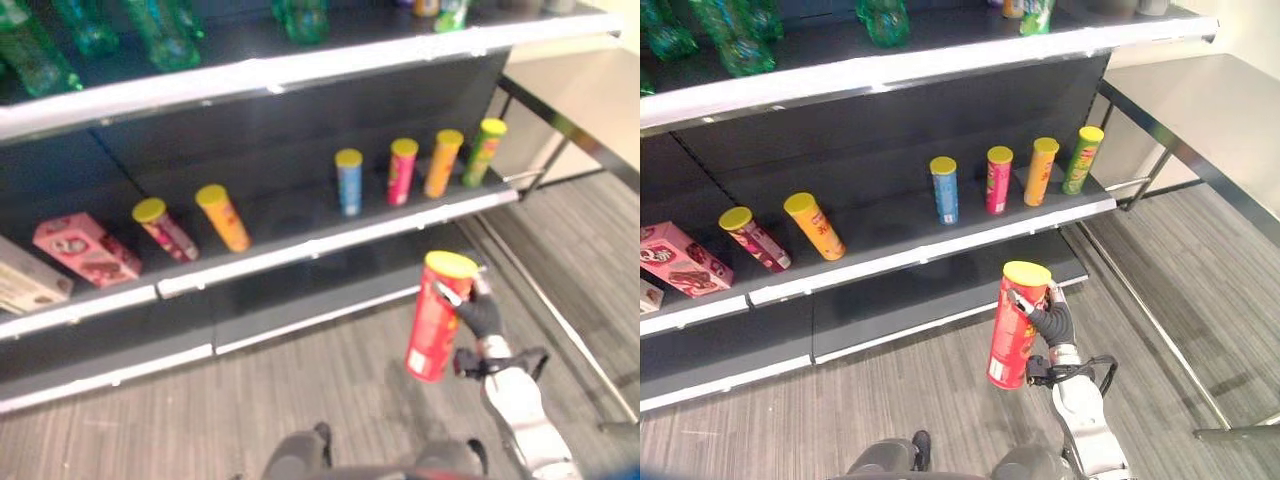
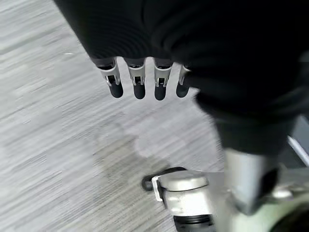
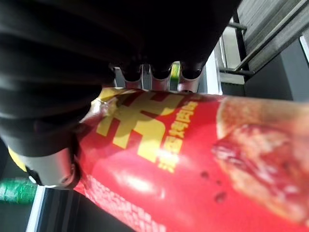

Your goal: Put the goods on the table back onto the shelves and tidy them up.

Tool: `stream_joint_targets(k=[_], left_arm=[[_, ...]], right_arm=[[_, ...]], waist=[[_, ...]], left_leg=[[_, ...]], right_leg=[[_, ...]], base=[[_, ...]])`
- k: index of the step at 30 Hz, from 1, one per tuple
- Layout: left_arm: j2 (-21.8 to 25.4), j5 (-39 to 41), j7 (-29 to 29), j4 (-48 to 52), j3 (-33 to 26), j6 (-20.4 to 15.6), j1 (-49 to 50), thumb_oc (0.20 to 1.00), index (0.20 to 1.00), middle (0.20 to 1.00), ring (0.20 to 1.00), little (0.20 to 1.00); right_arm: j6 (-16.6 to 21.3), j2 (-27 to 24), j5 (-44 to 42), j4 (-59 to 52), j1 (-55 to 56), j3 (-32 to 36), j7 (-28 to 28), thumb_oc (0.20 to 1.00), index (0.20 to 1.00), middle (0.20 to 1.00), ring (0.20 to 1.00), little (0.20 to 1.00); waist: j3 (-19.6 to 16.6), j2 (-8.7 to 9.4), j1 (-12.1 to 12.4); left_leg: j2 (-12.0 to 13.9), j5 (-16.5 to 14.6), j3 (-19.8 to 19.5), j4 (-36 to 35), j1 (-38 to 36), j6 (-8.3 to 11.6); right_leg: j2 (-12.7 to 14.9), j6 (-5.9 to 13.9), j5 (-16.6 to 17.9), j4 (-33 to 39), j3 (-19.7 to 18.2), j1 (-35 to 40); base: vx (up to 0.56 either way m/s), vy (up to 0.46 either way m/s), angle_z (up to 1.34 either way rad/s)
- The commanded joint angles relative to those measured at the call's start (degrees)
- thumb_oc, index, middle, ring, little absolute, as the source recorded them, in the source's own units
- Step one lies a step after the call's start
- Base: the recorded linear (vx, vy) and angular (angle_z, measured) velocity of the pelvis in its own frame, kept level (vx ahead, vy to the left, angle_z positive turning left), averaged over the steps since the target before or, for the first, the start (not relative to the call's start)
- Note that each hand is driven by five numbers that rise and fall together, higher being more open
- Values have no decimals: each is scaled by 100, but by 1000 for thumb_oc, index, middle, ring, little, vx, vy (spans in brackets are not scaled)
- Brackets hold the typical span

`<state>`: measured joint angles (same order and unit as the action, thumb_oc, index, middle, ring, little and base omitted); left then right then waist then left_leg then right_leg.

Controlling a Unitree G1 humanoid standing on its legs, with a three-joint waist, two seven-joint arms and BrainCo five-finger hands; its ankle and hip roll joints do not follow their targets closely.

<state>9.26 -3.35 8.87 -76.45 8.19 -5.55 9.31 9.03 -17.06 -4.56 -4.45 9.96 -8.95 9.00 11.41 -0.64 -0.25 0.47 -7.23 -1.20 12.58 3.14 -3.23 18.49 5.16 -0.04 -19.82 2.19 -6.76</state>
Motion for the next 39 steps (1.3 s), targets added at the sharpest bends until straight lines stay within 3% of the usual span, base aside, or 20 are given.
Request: stream_joint_targets(k=[1,3,5,7,12,13,15,16,17,18,19,21,24,26,27,29,30,33,34,39], left_arm=[[21,69,-137,100,-45,52,240,1000,1000,1000,1000,1000],[-56,96,-227,-5,-34,21,267,1000,1000,1000,1000,1000],[-76,89,-238,-24,-31,20,269,1000,1000,1000,1000,1000],[-67,-32,-288,-11,79,7,150,1000,1000,1000,1000,1000],[11,-350,-235,98,334,-21,18,1000,1000,1000,1000,1000],[1,-259,-243,133,238,-14,82,1000,1000,1000,1000,1000],[-31,-212,-233,153,207,-31,124,1000,1000,1000,1000,1000],[-28,-212,-232,154,207,-30,124,1000,1000,1000,1000,1000],[-43,-198,-209,199,228,-46,135,1000,1000,1000,1000,1000],[-19,-214,-129,356,305,-63,132,1000,1000,1000,1000,1000],[-19,-214,-129,356,305,-62,132,1000,1000,1000,1000,1000],[45,-138,-37,497,273,-53,131,1000,1000,1000,1000,1000],[40,138,30,544,139,-55,162,1000,1000,1000,1000,1000],[-2,443,17,485,-68,-33,176,1000,1000,1000,1000,1000],[-66,692,36,297,-258,0,217,1000,1000,1000,1000,1000],[-65,693,36,295,-262,-1,213,1000,1000,1000,1000,1000],[-90,771,64,254,-291,-8,212,1000,1000,1000,1000,1000],[-90,771,64,254,-292,-8,211,1000,1000,1000,1000,1000],[-262,1127,173,55,-376,-58,180,1000,1000,1000,1000,1000],[-99,899,334,66,-293,-97,174,1000,1000,1000,1000,1000]], right_arm=[[352,-421,-30,-584,-338,194,53,200,200,200,200,200],[435,-581,-4,-519,-388,227,92,200,200,200,200,200],[459,-607,24,-522,-387,245,109,200,200,200,200,200],[487,-620,101,-580,-335,346,157,200,200,200,200,200],[508,-589,100,-668,-228,361,197,200,200,200,200,200],[494,-628,194,-650,-232,317,221,200,200,200,200,200],[510,-691,273,-748,-208,296,186,200,200,200,200,200],[509,-688,273,-751,-207,297,186,200,200,200,200,200],[525,-712,333,-758,-234,266,207,200,200,200,200,200],[528,-771,411,-772,-298,225,280,200,200,200,200,200],[529,-770,411,-772,-299,225,280,200,200,200,200,200],[538,-811,477,-865,-335,185,365,200,200,200,200,200],[537,-816,568,-836,-365,149,462,200,200,200,200,200],[518,-828,712,-839,-378,101,525,200,200,200,200,200],[579,-771,849,-840,-458,-15,609,200,200,200,200,200],[581,-769,850,-837,-463,-18,610,200,200,200,200,200],[604,-729,869,-808,-516,-83,687,200,200,200,200,200],[605,-729,869,-807,-518,-84,687,200,200,200,200,200],[777,-462,1081,-668,-525,-530,1010,200,200,200,200,200],[772,-166,1434,-144,-607,-812,1350,200,200,200,200,200]], waist=[[-228,4,-103],[-187,241,-110],[-188,282,-117],[-68,355,-250],[-25,392,-373],[-209,303,-341],[-268,195,-326],[-283,209,-330],[-291,209,-336],[-199,212,-286],[-210,213,-291],[-128,264,-231],[-100,281,-178],[-113,329,-93],[-143,328,18],[-156,355,4],[-172,269,43],[-162,275,43],[-254,-86,139],[-463,-131,153]], left_leg=[[213,271,-131,-796,-71,382],[-246,219,-118,-804,-289,226],[-336,195,-166,-834,-337,188],[-601,91,-510,-793,-476,90],[-757,-207,-711,-548,-607,16],[-642,-518,-552,-409,-801,21],[-515,-664,-340,121,-795,137],[-531,-646,-341,130,-762,138],[-486,-500,-195,619,-619,229],[-391,-164,-64,1847,-15,378],[-392,-163,-68,1853,1,378],[-343,184,7,2827,457,413],[-171,96,91,3195,937,314],[7,-62,136,2602,971,251],[251,106,-85,630,799,375],[225,181,-85,533,778,376],[327,568,-255,-122,793,494],[323,585,-251,-154,766,495],[631,1266,-672,-1511,766,812],[408,1151,-409,-1299,516,707]], right_leg=[[-474,-40,-104,464,297,135],[-1571,-18,-89,1072,183,-7],[-1764,-5,8,1213,61,-115],[-2077,123,377,1349,-373,-524],[-1922,24,358,1512,-231,-300],[-1910,-20,236,1457,-179,-151],[-1931,-65,110,1505,-189,81],[-1915,-62,131,1518,-190,60],[-1874,-95,135,1590,-226,191],[-1849,-197,150,1697,-263,346],[-1848,-196,151,1697,-259,334],[-1827,-336,88,1791,-326,497],[-1764,-353,29,1894,-328,670],[-1669,-305,-40,1964,-361,812],[-1585,-201,-137,2015,-373,878],[-1559,-201,-127,2017,-366,860],[-1609,-198,-198,2030,-389,914],[-1603,-199,-199,2031,-390,926],[-1595,-123,-585,1940,-596,1229],[-1116,110,-465,1889,-836,1101]], base=[[28,179,2],[124,323,-14],[102,143,-19],[141,109,20],[214,26,74],[289,19,50],[358,38,-16],[296,45,-22],[144,41,-30],[153,41,-24],[109,32,-22],[73,13,-14],[115,62,-8],[214,187,12],[249,263,7],[115,157,10],[58,100,5],[117,247,-14],[347,774,-25],[189,438,-29]])
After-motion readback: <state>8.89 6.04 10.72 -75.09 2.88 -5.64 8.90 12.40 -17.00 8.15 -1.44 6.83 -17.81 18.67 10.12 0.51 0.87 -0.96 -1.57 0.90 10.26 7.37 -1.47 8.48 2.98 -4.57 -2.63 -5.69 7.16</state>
